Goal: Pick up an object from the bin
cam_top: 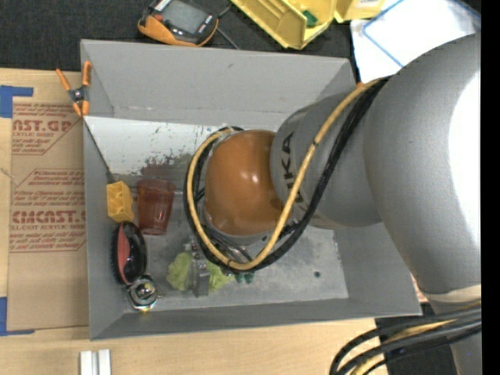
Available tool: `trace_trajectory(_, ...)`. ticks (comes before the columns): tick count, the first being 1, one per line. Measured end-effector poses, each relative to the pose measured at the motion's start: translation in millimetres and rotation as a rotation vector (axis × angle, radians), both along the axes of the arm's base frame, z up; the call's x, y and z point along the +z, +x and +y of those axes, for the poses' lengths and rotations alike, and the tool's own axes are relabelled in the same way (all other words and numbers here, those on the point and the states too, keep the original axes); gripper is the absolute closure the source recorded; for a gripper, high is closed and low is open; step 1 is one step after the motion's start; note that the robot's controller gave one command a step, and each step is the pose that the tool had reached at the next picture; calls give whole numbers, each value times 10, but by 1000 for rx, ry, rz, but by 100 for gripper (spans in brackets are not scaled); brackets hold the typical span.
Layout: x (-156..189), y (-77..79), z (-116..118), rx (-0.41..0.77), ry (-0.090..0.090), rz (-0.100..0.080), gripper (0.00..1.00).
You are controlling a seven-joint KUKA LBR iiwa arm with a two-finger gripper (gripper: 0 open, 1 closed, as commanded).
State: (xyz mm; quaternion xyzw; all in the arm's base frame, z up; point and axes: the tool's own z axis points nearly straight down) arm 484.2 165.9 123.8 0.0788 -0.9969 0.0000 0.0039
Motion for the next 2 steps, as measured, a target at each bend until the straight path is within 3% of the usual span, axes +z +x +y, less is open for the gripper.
trace_trajectory(1, 253, 20, 8, 0, 3, -8, 100)
trace_trajectory(2, 400, 6, 4, 0, 1, -2, 100)
